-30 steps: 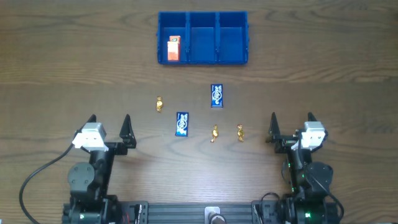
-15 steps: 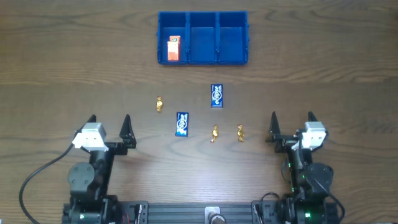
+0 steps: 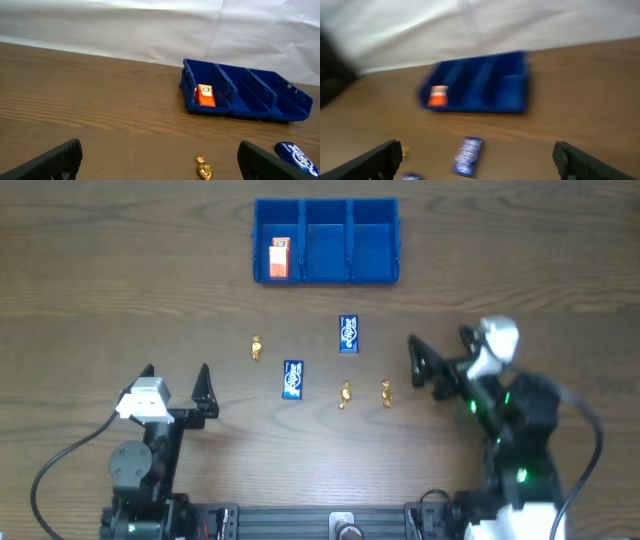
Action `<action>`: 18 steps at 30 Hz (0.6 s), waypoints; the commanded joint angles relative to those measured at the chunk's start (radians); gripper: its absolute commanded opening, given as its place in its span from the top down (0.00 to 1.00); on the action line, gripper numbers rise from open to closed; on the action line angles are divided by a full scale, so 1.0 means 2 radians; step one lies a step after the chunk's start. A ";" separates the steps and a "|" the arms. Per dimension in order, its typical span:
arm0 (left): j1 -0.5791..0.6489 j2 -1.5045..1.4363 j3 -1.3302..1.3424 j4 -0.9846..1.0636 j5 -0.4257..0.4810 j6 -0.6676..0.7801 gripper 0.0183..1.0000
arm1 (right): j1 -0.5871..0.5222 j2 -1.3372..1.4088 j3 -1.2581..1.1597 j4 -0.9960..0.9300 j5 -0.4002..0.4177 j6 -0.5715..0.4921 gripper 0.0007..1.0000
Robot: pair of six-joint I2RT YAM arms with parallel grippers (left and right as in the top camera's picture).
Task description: Sort Candies Into Trays
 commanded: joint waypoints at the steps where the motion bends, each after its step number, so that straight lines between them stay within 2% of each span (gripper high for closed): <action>1: 0.002 -0.003 -0.008 -0.019 0.009 0.003 0.00 | 0.023 0.158 0.124 -0.025 -0.197 0.008 0.00; 3: 0.002 -0.003 -0.008 -0.019 0.009 0.003 0.00 | 0.054 0.219 0.176 -0.073 -0.184 0.000 0.00; 5: 0.002 -0.003 -0.008 -0.019 0.009 0.003 0.00 | 0.091 0.275 0.223 -0.123 -0.137 0.001 0.00; 7: 0.002 -0.003 -0.008 -0.019 0.009 0.003 0.00 | 0.143 0.334 0.272 -0.173 -0.072 0.007 0.00; 9: 0.002 -0.003 -0.008 -0.019 0.009 0.003 0.00 | 0.189 0.383 0.313 -0.211 -0.016 0.026 0.00; 14: 0.002 -0.003 -0.008 -0.019 0.009 0.003 0.00 | 0.287 0.496 0.405 -0.302 0.086 0.082 0.00; 18: 0.002 -0.003 -0.008 -0.019 0.009 0.003 0.00 | 0.340 0.557 0.440 -0.339 0.142 0.142 0.00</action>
